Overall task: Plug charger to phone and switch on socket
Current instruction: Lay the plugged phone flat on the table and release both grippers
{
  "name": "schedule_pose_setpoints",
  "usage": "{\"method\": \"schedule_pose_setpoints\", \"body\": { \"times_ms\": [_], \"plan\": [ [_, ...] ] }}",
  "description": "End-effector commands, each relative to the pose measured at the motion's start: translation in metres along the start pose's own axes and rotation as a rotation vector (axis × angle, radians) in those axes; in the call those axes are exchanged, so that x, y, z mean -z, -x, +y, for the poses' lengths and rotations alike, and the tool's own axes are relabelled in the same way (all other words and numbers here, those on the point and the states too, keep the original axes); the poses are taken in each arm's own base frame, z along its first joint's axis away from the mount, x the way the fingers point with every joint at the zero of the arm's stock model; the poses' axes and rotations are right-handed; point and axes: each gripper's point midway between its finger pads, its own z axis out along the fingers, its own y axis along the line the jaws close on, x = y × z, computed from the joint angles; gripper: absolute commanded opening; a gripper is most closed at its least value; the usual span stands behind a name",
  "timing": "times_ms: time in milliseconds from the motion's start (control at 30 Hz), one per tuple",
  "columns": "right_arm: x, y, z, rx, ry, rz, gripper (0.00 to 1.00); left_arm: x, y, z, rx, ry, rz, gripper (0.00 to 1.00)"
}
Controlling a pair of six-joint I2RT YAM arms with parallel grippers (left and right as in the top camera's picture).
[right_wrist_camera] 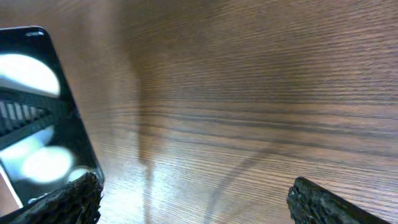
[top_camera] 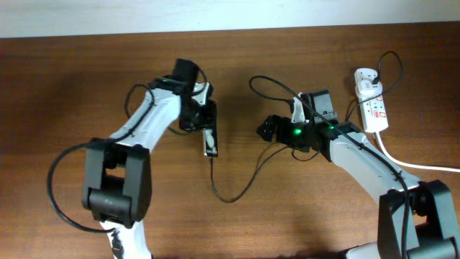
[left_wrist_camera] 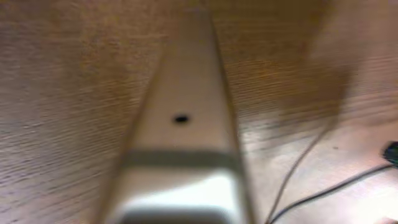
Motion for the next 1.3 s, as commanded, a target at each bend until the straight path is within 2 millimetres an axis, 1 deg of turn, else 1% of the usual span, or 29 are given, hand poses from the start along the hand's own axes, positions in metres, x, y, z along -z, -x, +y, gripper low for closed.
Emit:
{"method": "schedule_pose_setpoints", "body": {
  "times_ms": [0,100,200,233,300,400,433,533,667,700,733,767,800,867,900,933,1000,1167,1233,1267],
  "plan": [
    [0.002,0.004,-0.003,0.012,-0.02,-0.018,0.99,-0.023,-0.006,0.008,-0.005,0.128,0.015,0.0],
    [0.002,0.004,-0.003,0.012,-0.02,-0.018,0.99,-0.04,-0.017,0.017,0.009,0.146,0.075,0.0],
    [0.002,0.004,-0.003,0.012,-0.02,-0.018,0.99,-0.041,-0.017,0.018,0.01,0.15,0.076,0.0],
    [0.002,0.004,-0.003,0.012,-0.02,-0.018,0.99,-0.04,-0.016,0.022,0.009,0.175,0.069,0.02],
    [0.002,0.004,-0.003,0.012,-0.02,-0.018,0.99,-0.039,-0.014,0.028,0.006,0.211,0.058,0.09],
    [0.002,0.004,-0.003,0.012,-0.02,-0.018,0.99,-0.039,-0.014,0.029,0.006,0.215,0.056,0.26],
    [0.002,0.004,-0.003,0.012,-0.02,-0.018,0.99,-0.039,-0.013,0.029,0.006,0.215,0.056,0.29],
    [0.002,0.004,-0.003,0.012,-0.02,-0.018,0.99,-0.039,-0.014,0.029,0.006,0.215,0.056,0.34],
    [0.002,0.004,-0.003,0.012,-0.02,-0.018,0.99,-0.038,-0.012,0.034,0.004,0.248,0.046,0.36],
    [0.002,0.004,-0.003,0.012,-0.02,-0.018,0.99,-0.038,-0.012,0.035,0.004,0.251,0.045,0.38],
    [0.002,0.004,-0.003,0.012,-0.02,-0.018,0.99,-0.038,-0.011,0.035,0.003,0.256,0.043,0.41],
    [0.002,0.004,-0.003,0.012,-0.02,-0.018,0.99,-0.037,-0.01,0.039,0.002,0.279,0.036,0.48],
    [0.002,0.004,-0.003,0.012,-0.02,-0.018,0.99,-0.036,-0.009,0.041,0.001,0.291,0.033,0.48],
    [0.002,0.004,-0.003,0.012,-0.02,-0.018,0.99,-0.036,-0.009,0.041,0.001,0.29,0.032,0.53],
    [0.002,0.004,-0.003,0.012,-0.02,-0.018,0.99,-0.036,-0.009,0.041,0.001,0.291,0.032,0.57],
    [0.002,0.004,-0.003,0.012,-0.02,-0.018,0.99,-0.036,-0.009,0.042,-0.001,0.293,0.032,0.65],
    [0.002,0.004,-0.003,0.012,-0.02,-0.018,0.99,-0.034,-0.007,0.048,-0.005,0.33,0.02,0.63],
    [0.002,0.004,-0.003,0.012,-0.02,-0.018,0.99,-0.033,-0.007,0.049,-0.005,0.34,0.018,0.59],
    [0.002,0.004,-0.003,0.012,-0.02,-0.018,0.99,-0.032,-0.005,0.053,-0.004,0.358,0.011,0.73],
    [0.002,0.004,-0.003,0.012,-0.02,-0.018,0.99,-0.03,-0.003,0.057,0.0,0.373,0.003,0.97]
  ]
}}
